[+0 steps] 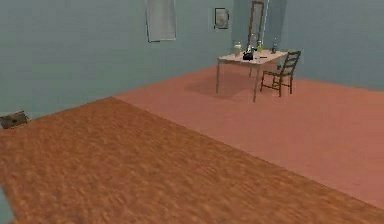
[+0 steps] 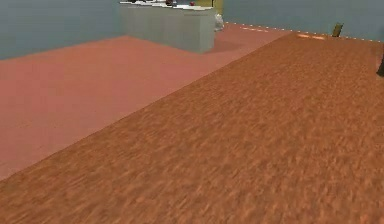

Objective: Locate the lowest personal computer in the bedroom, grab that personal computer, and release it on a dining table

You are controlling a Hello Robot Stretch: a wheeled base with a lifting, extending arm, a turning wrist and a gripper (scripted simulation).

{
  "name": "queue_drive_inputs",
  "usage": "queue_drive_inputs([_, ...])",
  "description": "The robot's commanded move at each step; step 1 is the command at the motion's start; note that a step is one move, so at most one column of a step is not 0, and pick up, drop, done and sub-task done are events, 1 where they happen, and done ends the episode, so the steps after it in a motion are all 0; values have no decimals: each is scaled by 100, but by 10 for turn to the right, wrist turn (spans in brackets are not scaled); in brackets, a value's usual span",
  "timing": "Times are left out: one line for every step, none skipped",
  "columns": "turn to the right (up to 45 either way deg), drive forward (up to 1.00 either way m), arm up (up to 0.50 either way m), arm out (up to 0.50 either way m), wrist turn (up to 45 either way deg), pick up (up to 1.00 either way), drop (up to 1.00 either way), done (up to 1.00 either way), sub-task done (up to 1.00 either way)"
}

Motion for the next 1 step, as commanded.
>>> queue_drive_inputs([-30,0,0,0,0,0,0,0,0])
